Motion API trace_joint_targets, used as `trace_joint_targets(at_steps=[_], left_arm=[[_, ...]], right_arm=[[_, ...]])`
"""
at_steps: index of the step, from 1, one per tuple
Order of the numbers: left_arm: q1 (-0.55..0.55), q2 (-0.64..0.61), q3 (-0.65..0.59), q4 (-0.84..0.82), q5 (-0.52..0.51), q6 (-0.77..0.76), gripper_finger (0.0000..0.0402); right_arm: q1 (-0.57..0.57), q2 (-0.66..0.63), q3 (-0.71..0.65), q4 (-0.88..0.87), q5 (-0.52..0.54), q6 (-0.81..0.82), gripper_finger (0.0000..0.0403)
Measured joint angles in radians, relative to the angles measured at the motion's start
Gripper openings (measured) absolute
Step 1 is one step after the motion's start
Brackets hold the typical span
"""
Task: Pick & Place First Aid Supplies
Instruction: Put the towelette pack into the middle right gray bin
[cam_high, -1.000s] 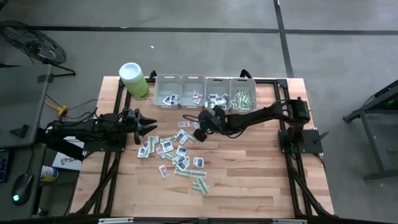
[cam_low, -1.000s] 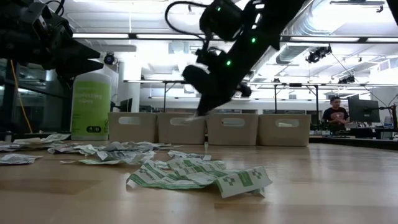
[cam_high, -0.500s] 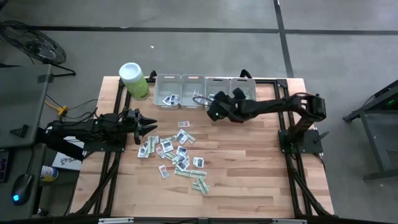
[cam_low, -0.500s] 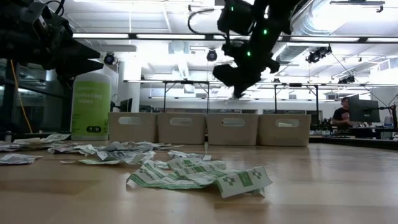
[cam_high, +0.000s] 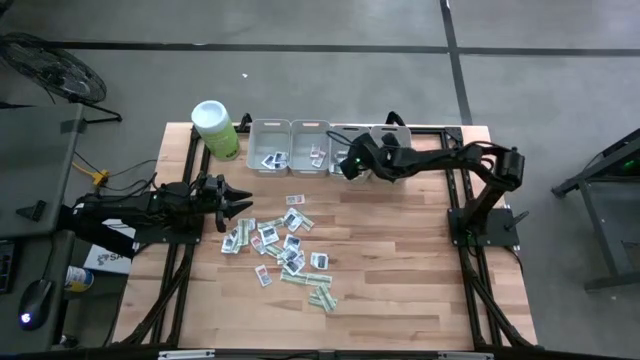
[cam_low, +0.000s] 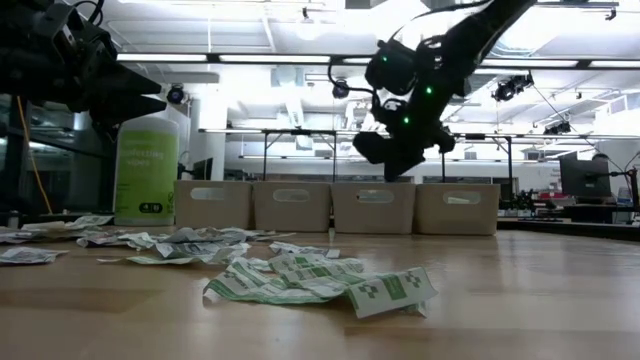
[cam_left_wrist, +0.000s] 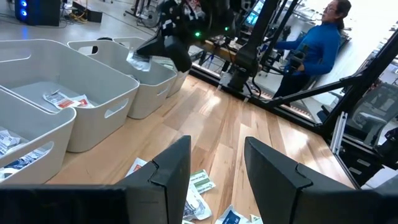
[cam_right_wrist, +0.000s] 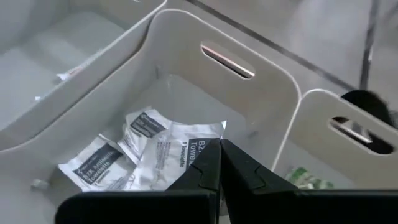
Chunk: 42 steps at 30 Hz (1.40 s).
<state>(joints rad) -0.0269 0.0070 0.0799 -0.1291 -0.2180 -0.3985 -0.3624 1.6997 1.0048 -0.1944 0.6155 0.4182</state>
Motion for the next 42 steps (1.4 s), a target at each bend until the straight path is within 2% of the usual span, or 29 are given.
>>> trace_joint_targets(at_steps=[6, 42], left_arm=[[0.000, 0.000, 0.000, 0.000, 0.000, 0.000, 0.0150], [0.000, 0.000, 0.000, 0.000, 0.000, 0.000, 0.0150]], right_arm=[[-0.024, 0.000, -0.045, 0.093, -0.041, 0.028, 0.0000], [-0.024, 0.001, -0.046, 0.103, -0.065, 0.000, 0.0001]])
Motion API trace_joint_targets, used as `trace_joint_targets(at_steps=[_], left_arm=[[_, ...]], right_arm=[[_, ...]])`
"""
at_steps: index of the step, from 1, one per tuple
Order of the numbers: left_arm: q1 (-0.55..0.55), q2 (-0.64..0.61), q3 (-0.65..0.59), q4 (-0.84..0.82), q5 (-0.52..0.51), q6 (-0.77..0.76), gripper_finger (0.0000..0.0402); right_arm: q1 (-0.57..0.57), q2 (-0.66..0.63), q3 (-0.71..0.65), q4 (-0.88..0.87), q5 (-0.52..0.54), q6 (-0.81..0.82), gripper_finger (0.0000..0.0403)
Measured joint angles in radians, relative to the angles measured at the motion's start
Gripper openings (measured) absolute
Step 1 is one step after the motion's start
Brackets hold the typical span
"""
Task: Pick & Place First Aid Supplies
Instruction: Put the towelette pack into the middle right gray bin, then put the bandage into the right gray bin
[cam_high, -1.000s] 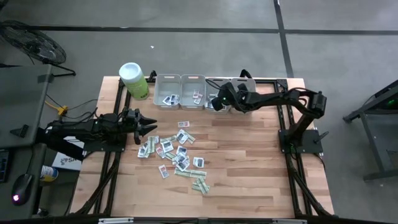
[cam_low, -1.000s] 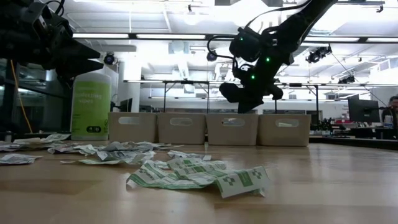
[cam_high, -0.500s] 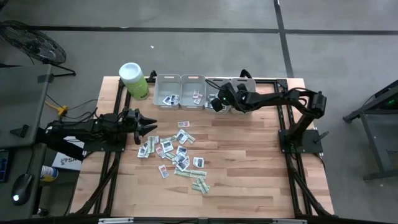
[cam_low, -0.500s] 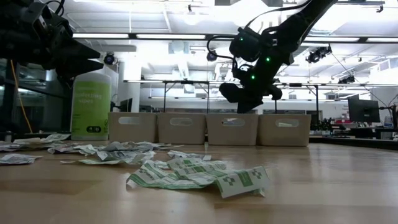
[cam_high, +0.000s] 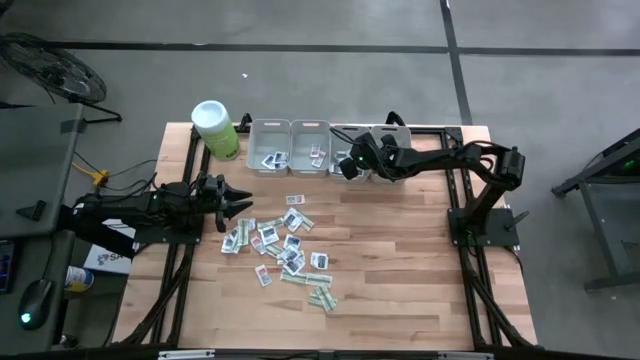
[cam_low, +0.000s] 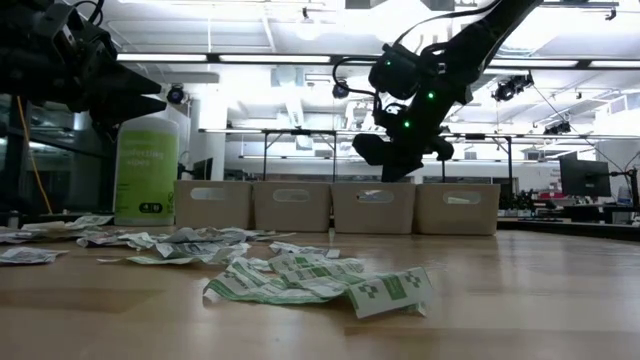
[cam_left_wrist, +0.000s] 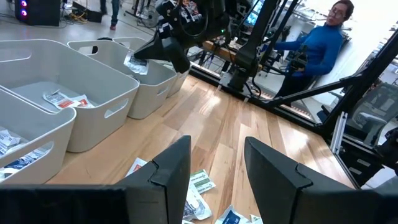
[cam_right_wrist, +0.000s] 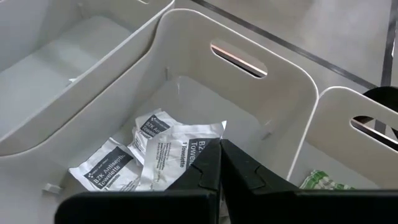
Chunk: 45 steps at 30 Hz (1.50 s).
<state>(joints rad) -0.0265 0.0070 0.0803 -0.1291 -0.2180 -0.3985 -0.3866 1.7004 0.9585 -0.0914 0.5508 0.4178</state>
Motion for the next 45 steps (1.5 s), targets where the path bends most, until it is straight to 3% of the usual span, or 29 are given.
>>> trace_joint_targets(at_steps=[4, 13, 19, 27, 36, 45], left_arm=[[0.000, 0.000, 0.000, 0.000, 0.000, 0.000, 0.0150], [0.000, 0.000, 0.000, 0.000, 0.000, 0.000, 0.0150], [0.000, 0.000, 0.000, 0.000, 0.000, 0.000, 0.0150], [0.000, 0.000, 0.000, 0.000, 0.000, 0.000, 0.0150], [0.000, 0.000, 0.000, 0.000, 0.000, 0.000, 0.0150], [0.000, 0.000, 0.000, 0.000, 0.000, 0.000, 0.0150]], right_arm=[[0.000, 0.000, 0.000, 0.000, -0.001, 0.000, 0.0018], [0.000, -0.001, 0.000, -0.001, 0.004, -0.011, 0.0114], [0.008, -0.045, 0.002, -0.002, -0.007, -0.034, 0.0152], [0.057, -0.143, 0.002, -0.029, -0.022, -0.065, 0.0154], [0.183, -0.169, 0.002, -0.031, -0.272, -0.167, 0.0145], [0.358, -0.125, 0.002, 0.037, -0.271, -0.335, 0.0145]])
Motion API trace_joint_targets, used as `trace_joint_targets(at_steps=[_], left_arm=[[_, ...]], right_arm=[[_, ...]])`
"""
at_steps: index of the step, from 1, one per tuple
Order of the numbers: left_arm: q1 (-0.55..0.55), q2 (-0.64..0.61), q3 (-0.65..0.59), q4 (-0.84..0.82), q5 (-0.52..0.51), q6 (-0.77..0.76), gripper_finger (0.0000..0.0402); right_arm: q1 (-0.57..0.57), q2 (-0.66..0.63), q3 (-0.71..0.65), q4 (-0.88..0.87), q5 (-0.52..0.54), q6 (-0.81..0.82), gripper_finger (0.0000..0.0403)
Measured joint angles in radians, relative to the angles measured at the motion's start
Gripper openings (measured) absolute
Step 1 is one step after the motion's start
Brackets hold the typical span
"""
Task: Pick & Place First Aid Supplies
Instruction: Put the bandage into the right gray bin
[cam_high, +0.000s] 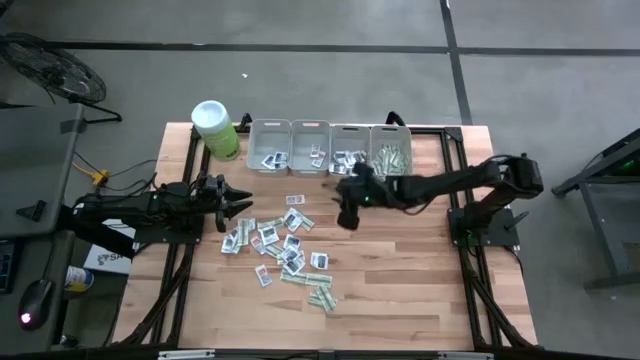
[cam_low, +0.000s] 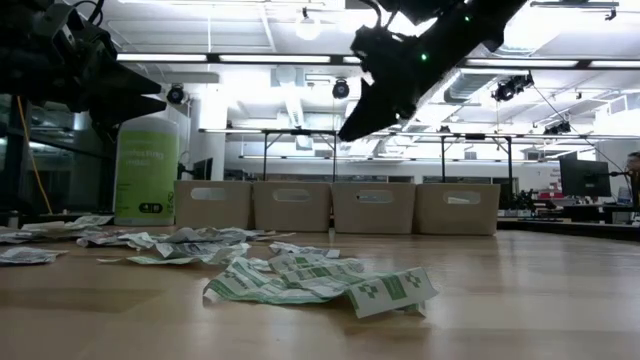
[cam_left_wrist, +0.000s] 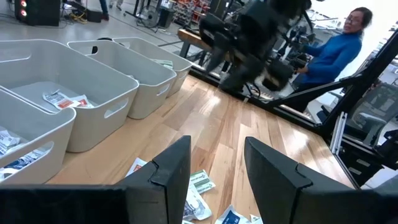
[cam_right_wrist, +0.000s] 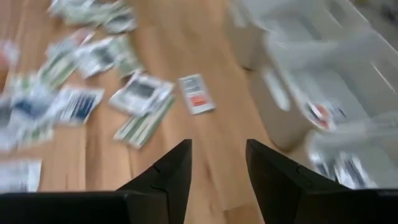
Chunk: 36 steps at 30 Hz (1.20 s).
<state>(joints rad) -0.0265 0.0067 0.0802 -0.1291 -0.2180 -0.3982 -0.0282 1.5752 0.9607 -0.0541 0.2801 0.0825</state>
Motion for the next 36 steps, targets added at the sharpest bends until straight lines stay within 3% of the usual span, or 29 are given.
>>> trace_joint_targets(at_steps=[9, 12, 15, 29, 36], left_arm=[[0.000, 0.000, 0.000, 0.000, 0.000, 0.000, 0.0150], [0.000, 0.000, 0.000, 0.000, 0.000, 0.000, 0.0150], [0.000, 0.000, 0.000, 0.000, 0.000, 0.000, 0.0150], [0.000, 0.000, 0.000, 0.000, 0.000, 0.000, 0.0150], [0.000, 0.000, 0.000, 0.000, 0.000, 0.000, 0.0150]], right_arm=[[0.121, 0.174, 0.000, 0.139, 0.008, -0.443, 0.0144], [0.144, 0.222, 0.000, 0.178, 0.054, -0.542, 0.0142], [0.158, 0.255, 0.000, 0.210, 0.094, -0.605, 0.0140], [0.162, 0.357, 0.000, 0.304, 0.082, -0.821, 0.0140], [0.148, 0.360, -0.001, 0.288, 0.016, -0.915, 0.0140]])
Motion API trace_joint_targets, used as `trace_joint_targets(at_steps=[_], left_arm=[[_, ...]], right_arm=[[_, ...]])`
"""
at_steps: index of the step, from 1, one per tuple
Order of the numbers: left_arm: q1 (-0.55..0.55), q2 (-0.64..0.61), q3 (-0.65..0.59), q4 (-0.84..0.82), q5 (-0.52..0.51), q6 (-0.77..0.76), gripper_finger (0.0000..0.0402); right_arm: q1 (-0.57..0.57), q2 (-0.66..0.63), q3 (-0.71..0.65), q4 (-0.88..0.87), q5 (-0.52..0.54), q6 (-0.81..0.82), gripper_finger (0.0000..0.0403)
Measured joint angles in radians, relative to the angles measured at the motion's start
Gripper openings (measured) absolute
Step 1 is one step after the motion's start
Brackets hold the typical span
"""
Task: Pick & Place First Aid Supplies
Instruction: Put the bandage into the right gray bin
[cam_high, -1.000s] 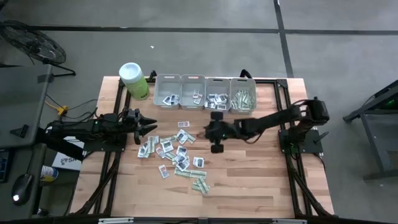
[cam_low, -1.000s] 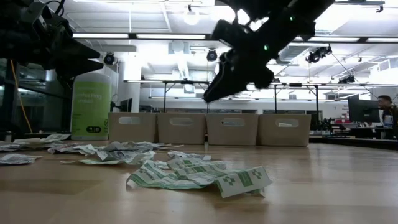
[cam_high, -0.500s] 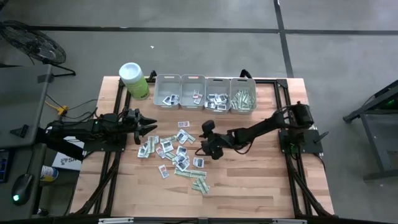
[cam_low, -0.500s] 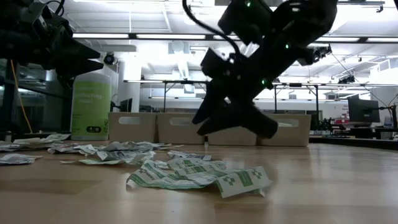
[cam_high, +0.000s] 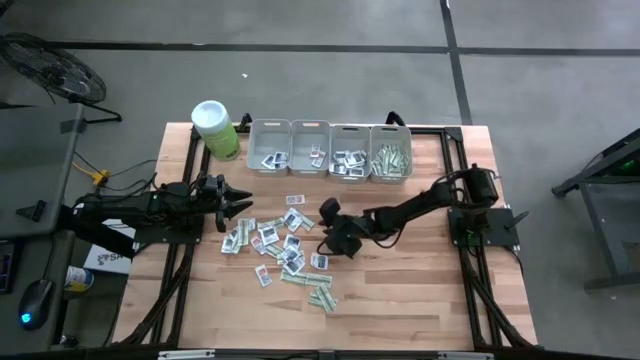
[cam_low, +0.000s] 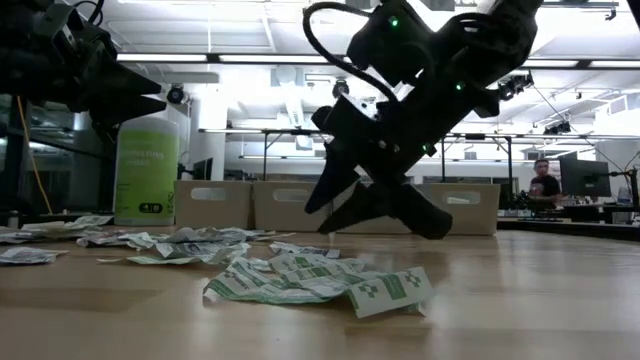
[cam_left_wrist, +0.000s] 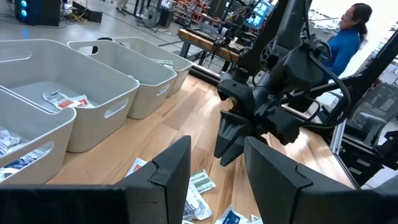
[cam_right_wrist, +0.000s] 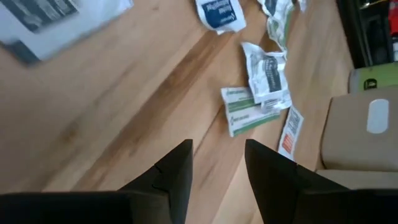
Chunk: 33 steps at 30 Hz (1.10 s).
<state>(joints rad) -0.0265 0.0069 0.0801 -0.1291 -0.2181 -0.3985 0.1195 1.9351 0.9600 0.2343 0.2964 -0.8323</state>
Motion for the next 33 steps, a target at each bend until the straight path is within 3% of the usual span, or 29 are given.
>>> trace_joint_targets(at_steps=[25, 33], left_arm=[[0.000, 0.000, 0.000, 0.000, 0.000, 0.000, 0.0150], [0.000, 0.000, 0.000, 0.000, 0.000, 0.000, 0.0150]], right_arm=[[-0.063, 0.153, 0.178, -0.083, -0.016, -0.199, 0.0138], [-0.073, 0.156, 0.179, -0.137, 0.016, -0.263, 0.0112]])
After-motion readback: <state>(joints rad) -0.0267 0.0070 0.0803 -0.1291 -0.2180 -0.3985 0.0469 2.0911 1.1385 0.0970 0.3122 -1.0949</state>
